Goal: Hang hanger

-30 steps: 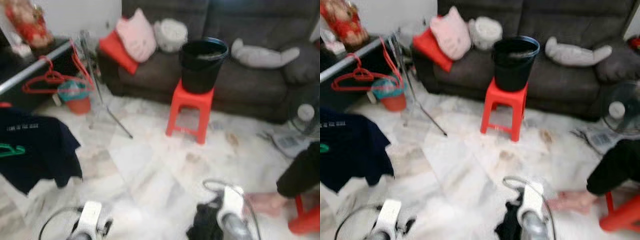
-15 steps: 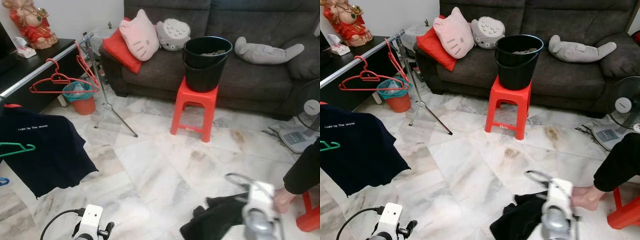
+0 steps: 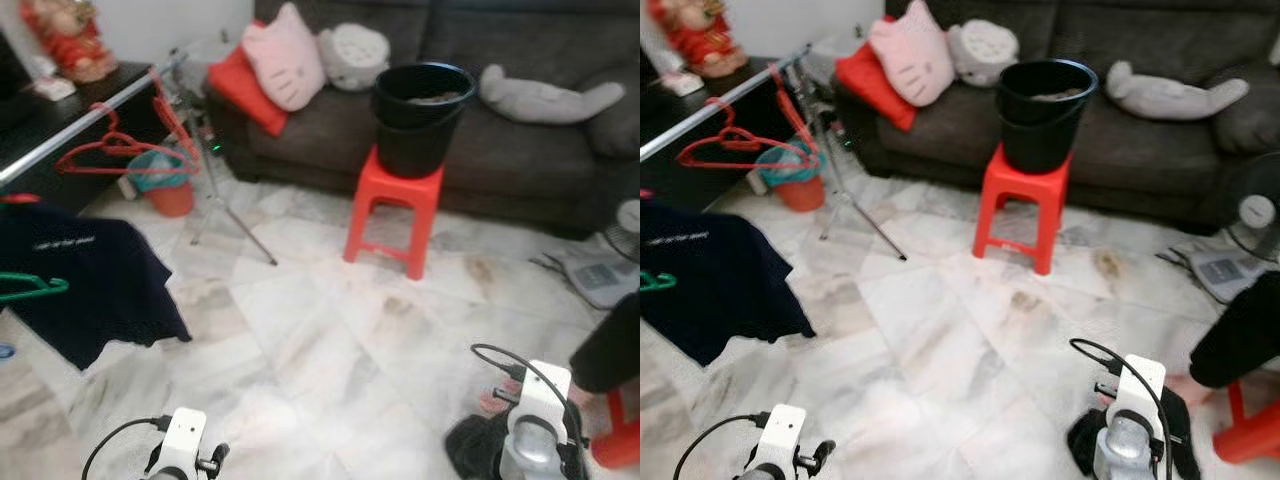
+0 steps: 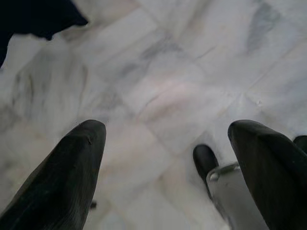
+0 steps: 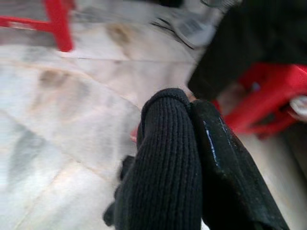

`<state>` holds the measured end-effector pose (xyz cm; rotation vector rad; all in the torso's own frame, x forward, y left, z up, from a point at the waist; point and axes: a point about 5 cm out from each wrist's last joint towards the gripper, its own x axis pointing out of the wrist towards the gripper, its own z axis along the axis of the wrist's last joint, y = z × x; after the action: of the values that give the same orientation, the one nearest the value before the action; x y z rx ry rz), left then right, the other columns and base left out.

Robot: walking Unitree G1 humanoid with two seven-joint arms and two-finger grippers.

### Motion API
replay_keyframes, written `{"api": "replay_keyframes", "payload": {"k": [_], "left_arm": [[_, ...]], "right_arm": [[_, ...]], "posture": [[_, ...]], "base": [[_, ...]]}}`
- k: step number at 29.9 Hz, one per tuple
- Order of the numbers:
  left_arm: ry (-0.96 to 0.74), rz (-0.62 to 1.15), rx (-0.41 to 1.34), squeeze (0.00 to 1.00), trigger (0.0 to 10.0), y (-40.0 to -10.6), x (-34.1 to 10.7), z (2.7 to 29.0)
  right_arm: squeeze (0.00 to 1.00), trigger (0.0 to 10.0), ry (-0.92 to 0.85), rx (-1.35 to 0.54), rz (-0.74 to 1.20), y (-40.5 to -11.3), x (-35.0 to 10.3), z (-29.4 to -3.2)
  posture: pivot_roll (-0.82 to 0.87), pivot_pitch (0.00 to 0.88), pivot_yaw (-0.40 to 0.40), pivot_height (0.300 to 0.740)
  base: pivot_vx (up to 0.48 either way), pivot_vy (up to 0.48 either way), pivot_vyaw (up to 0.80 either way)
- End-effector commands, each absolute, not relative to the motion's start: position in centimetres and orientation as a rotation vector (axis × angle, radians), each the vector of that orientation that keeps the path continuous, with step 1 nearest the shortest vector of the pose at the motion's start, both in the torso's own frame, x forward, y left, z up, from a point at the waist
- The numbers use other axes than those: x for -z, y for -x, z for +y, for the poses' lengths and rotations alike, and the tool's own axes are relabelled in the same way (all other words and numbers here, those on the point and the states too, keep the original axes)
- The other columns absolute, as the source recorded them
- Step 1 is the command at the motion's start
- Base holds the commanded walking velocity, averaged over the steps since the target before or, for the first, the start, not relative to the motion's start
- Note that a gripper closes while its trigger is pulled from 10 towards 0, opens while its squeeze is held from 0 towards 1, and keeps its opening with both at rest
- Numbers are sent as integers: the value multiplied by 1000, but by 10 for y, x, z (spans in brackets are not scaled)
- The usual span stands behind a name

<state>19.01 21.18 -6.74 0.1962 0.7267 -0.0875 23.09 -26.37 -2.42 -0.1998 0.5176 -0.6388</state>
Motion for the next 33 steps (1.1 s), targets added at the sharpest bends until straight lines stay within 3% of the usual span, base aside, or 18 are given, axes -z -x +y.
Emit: {"api": "replay_keyframes", "payload": {"k": [1, 33], "left_arm": [[-213, 762, 85, 0, 10000, -183, 71, 217], [-216, 792, 76, 0, 10000, -180, 73, 217]], "right_arm": [[0, 10000, 199, 631, 479, -237, 19, -260], [0, 10000, 194, 634, 479, -237, 20, -261]], "posture": [[-76, 0, 44, 740], [-78, 0, 45, 740]], "base": [[0, 0, 800], [0, 0, 800]]}}
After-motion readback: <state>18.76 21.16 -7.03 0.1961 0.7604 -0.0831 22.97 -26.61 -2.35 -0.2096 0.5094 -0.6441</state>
